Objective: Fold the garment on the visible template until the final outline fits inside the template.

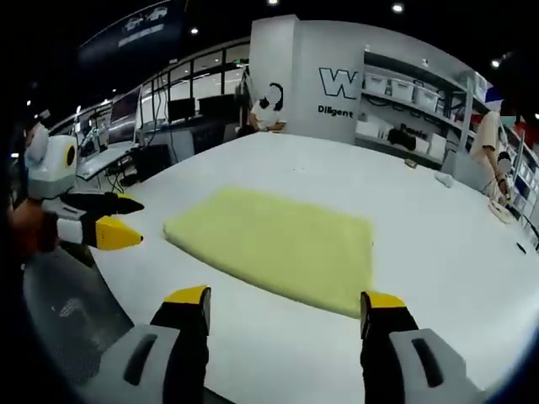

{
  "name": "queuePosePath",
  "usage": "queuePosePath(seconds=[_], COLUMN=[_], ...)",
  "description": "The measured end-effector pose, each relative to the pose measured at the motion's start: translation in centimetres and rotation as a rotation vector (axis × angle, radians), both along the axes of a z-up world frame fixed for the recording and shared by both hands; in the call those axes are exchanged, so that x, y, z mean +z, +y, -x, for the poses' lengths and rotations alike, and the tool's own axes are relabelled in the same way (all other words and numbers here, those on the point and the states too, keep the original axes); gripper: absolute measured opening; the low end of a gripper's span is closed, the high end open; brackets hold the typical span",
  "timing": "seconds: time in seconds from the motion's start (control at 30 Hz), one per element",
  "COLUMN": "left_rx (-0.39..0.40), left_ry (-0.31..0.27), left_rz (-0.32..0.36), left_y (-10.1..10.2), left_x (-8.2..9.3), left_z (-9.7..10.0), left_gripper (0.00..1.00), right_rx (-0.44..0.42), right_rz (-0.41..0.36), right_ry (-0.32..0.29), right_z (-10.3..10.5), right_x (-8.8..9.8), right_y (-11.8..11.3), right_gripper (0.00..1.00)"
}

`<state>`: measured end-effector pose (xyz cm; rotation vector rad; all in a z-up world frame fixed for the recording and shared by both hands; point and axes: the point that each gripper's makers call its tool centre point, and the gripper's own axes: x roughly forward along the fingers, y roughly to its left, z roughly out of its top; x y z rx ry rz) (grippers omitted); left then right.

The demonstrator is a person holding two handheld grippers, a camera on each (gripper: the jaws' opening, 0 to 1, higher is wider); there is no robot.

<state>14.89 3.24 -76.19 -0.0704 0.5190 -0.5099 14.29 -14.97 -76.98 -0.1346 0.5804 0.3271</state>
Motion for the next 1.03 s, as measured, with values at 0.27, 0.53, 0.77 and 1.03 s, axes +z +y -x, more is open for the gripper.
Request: queuePosePath(seconds=[0.27,0.53,0.77,1.03], left_rx=[0.051,0.045,0.035,0.031], left_ry=[0.021,0.023,-0.064,-0.059], left_rz=[-0.005,0.013,0.001,0.008], left_y=[0.6,0.1,0.1,0.0], left_x=[-1.1,-1.1,0.4,0.3], left_z=[0.0,-0.1,-0.6,-0.6], left_gripper=[0.99,0.99,0.99,0.98], right_rx=[-0.006,-0.016,-0.029,-0.022], right_rz=[0.005,0.016,-0.012,-0.018], right_ry=[0.024,0.005,-0.029,-0.048], right_z=[0.3,0.2,-0.2,-0.3], right_x=[-0.7,-0.5,0.0,0.4], right_y=[0.5,0.4,0.3,0.6], right_gripper=[0.99,0.99,0.99,0.99])
